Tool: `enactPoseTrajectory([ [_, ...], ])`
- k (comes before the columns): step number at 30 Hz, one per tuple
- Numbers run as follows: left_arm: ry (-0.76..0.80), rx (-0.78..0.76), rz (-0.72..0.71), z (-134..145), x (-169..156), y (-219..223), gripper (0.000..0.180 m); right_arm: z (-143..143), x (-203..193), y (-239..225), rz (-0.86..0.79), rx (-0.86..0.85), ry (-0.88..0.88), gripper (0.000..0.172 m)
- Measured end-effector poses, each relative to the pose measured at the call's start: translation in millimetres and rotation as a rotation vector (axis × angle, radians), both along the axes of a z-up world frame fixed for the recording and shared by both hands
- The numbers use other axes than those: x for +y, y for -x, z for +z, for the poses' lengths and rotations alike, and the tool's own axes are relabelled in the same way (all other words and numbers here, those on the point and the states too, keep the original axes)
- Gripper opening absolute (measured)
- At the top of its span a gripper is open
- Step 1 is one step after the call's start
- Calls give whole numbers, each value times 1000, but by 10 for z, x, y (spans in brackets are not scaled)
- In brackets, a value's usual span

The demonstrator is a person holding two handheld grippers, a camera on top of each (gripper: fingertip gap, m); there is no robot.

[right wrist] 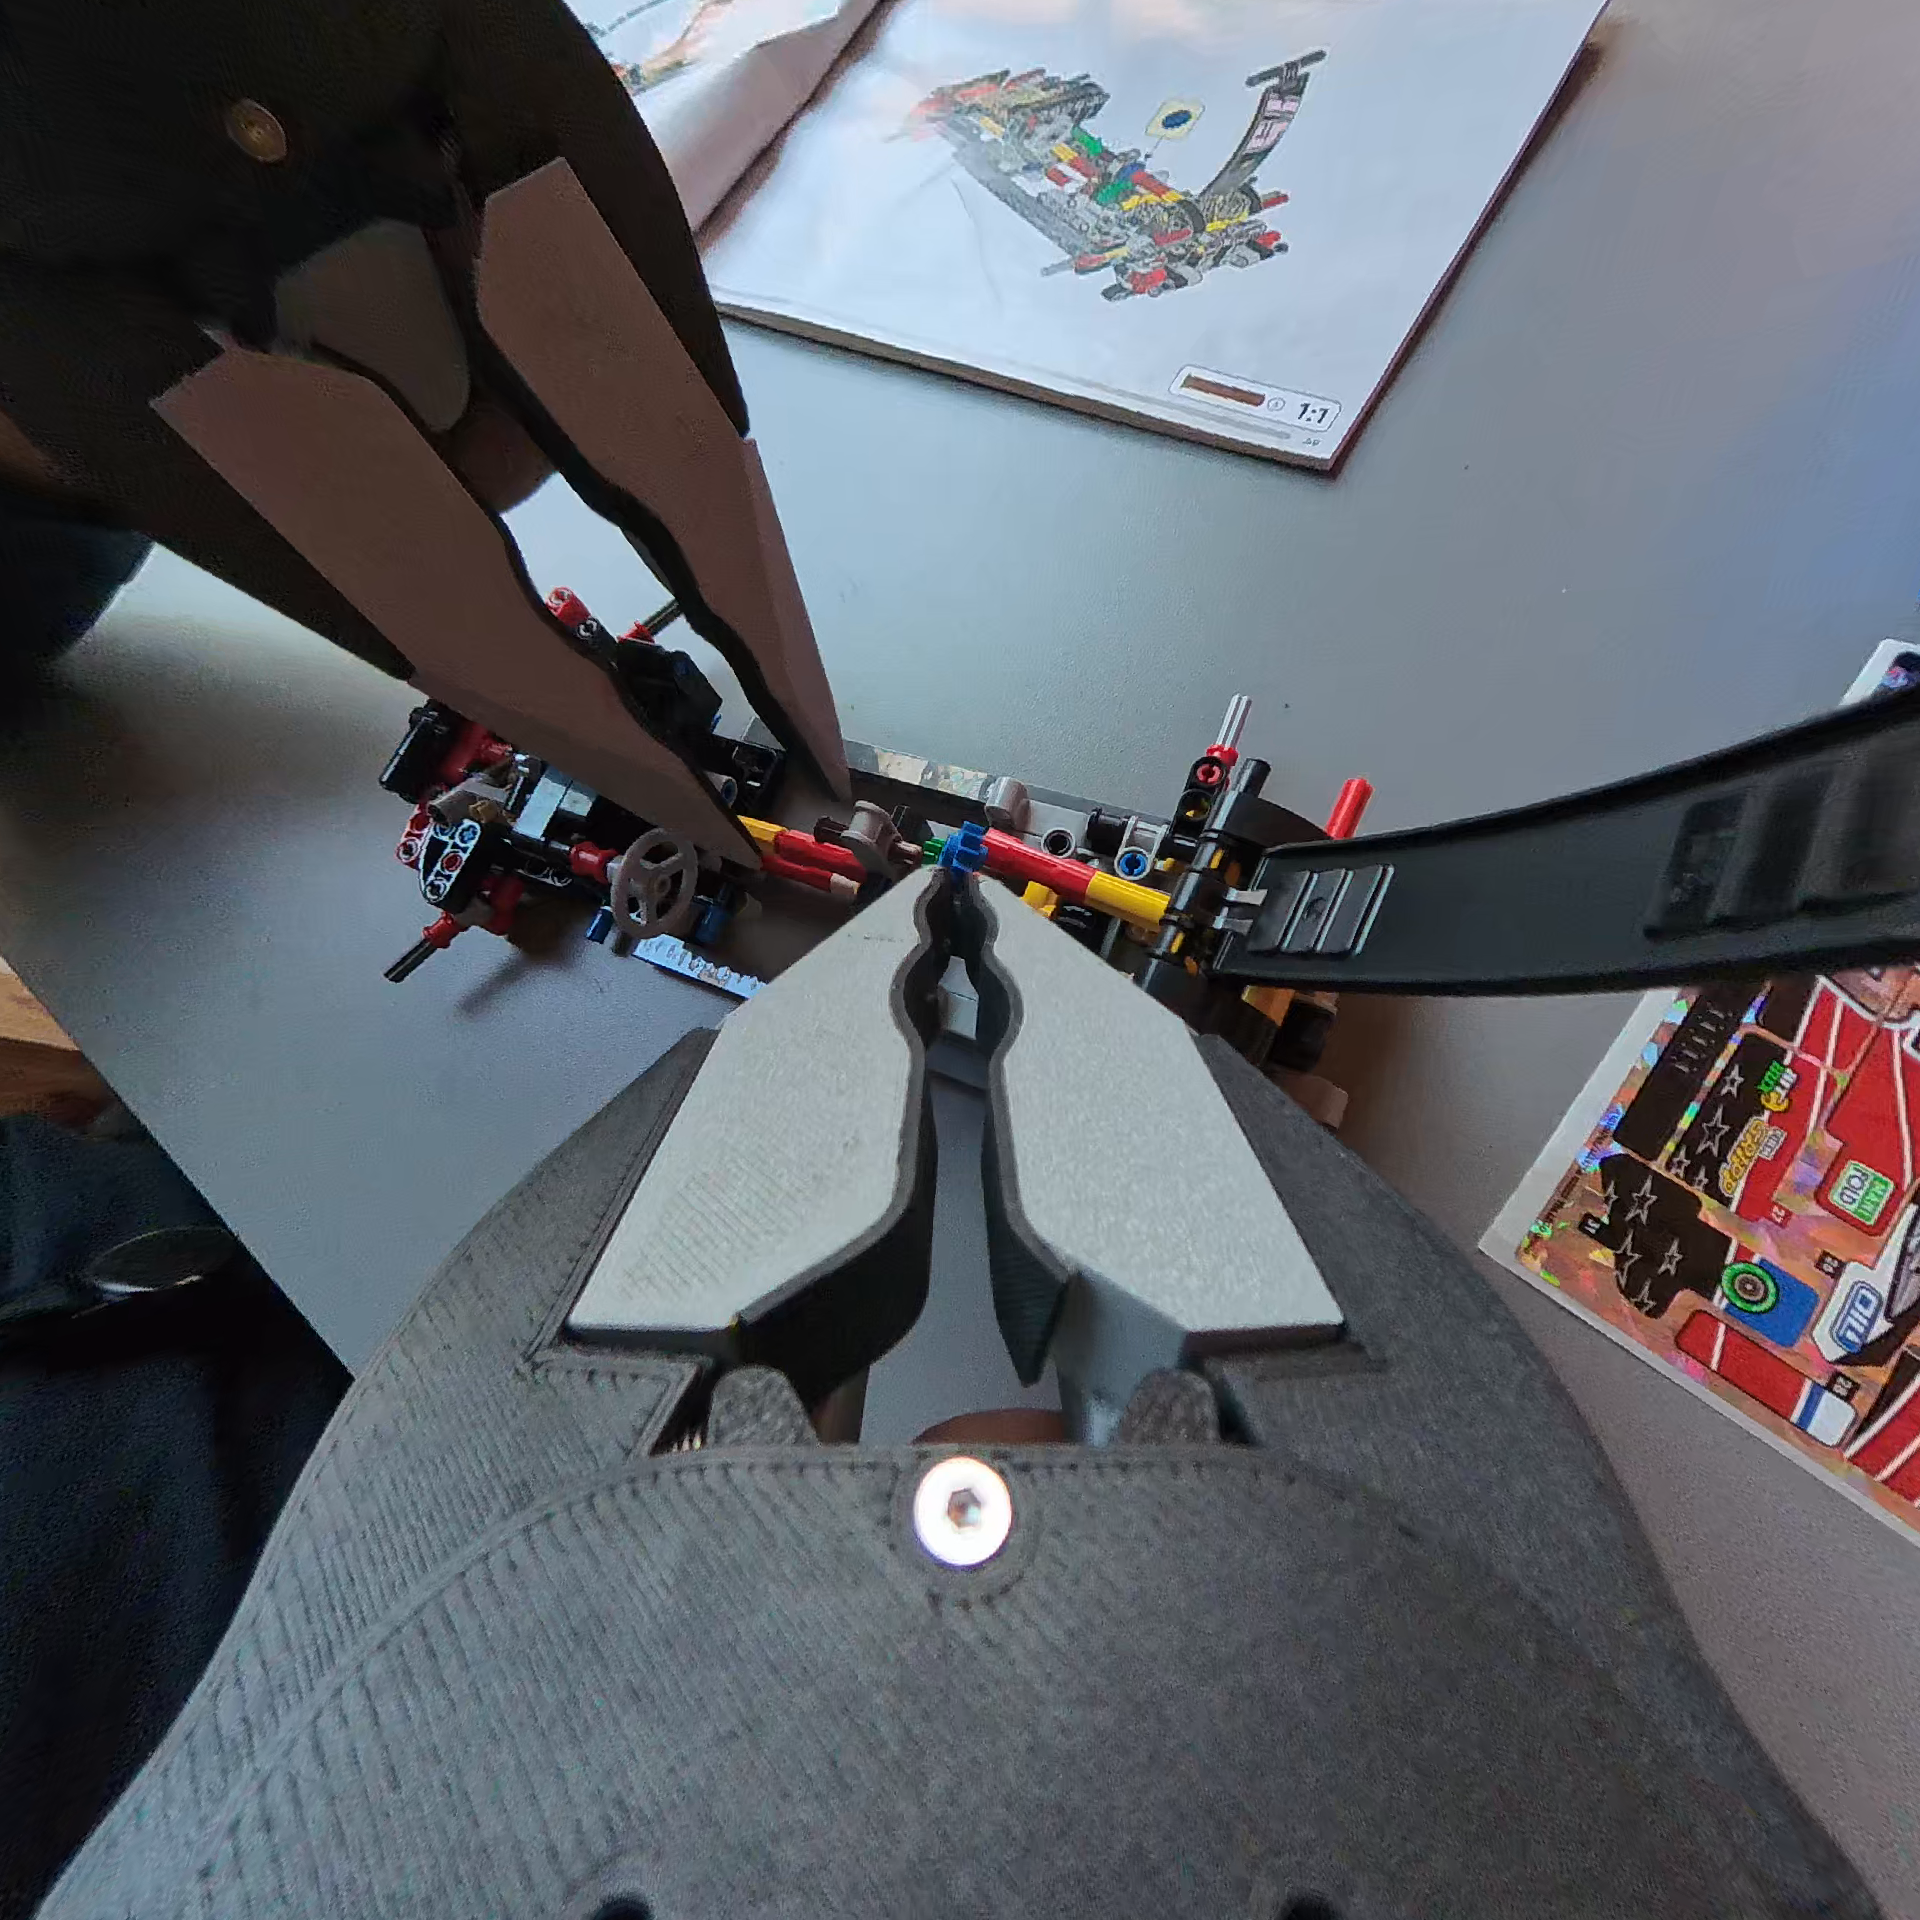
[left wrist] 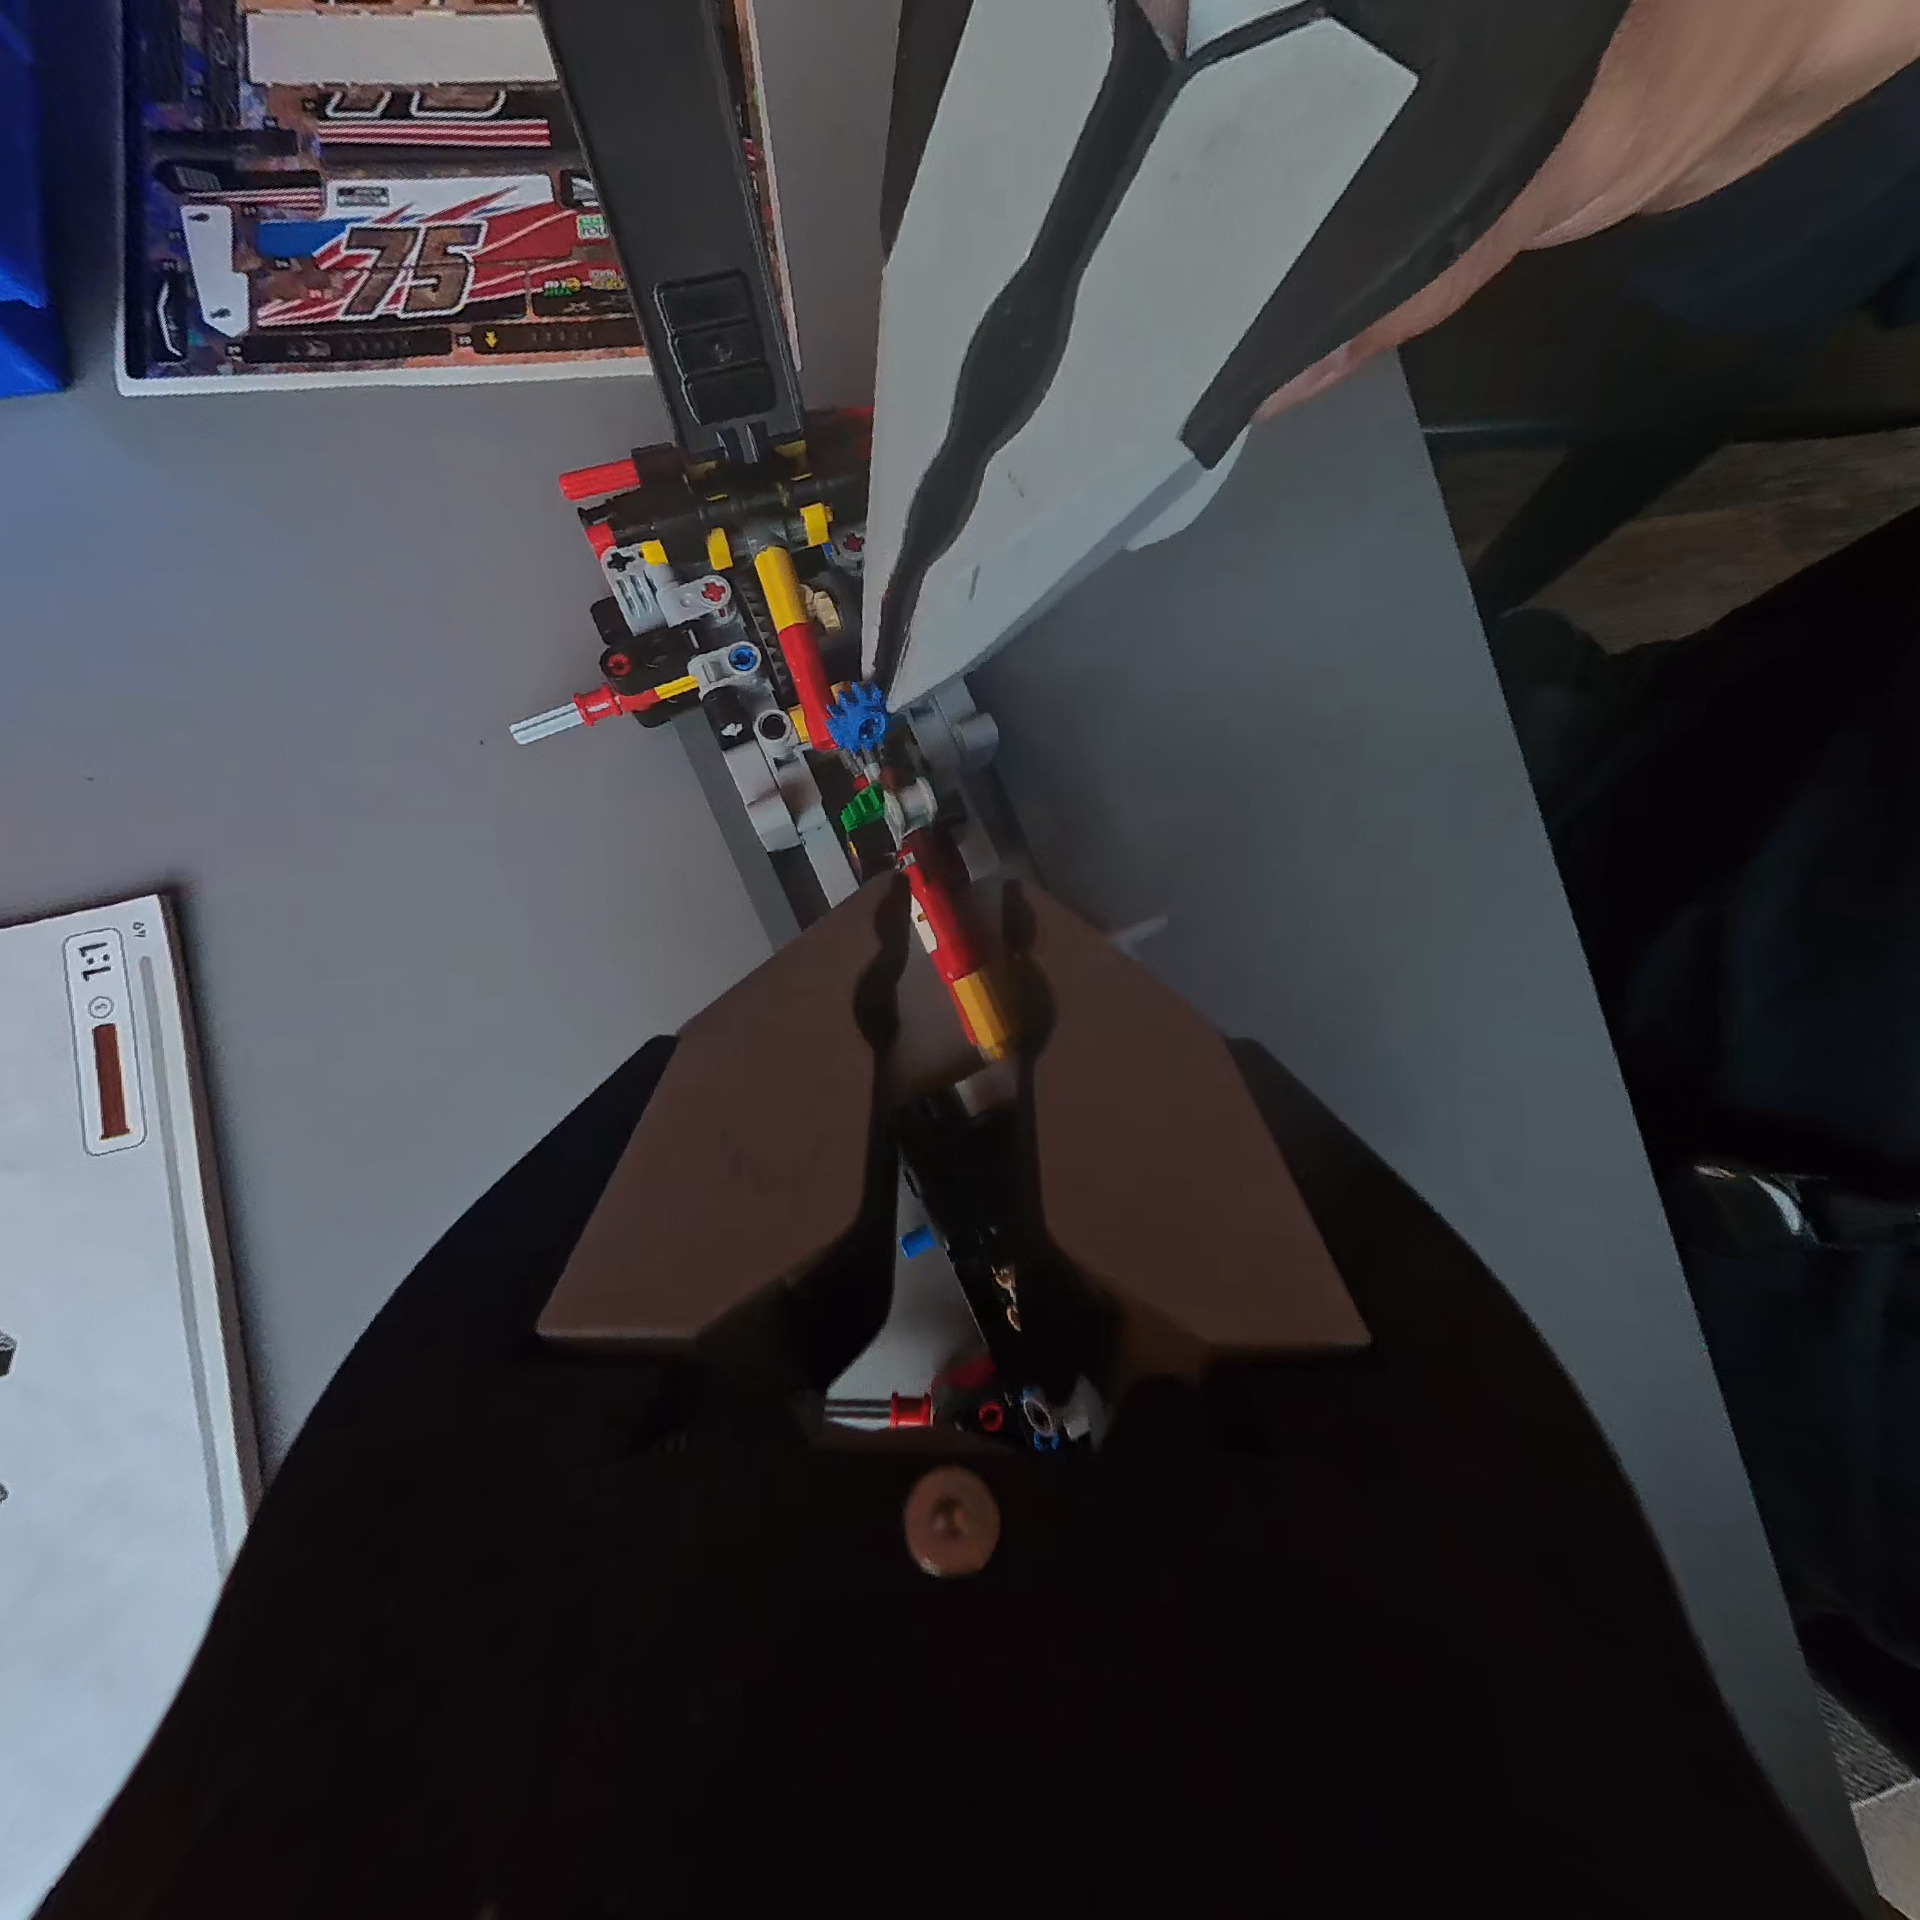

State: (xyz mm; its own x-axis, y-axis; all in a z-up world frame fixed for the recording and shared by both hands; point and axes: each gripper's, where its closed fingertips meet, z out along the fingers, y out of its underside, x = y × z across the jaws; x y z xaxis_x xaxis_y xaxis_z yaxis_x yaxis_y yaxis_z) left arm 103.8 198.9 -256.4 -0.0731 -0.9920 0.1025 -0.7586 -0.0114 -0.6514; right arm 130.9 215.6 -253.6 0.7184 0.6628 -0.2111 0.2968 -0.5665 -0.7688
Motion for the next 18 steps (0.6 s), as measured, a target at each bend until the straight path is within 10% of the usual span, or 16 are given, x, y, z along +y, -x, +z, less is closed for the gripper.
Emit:
enactPoseTrajectory([
  [18, 30, -13, 0, -18, 12, -39, 6, -49, -27, 48, 45, -23, 32, 0],
])
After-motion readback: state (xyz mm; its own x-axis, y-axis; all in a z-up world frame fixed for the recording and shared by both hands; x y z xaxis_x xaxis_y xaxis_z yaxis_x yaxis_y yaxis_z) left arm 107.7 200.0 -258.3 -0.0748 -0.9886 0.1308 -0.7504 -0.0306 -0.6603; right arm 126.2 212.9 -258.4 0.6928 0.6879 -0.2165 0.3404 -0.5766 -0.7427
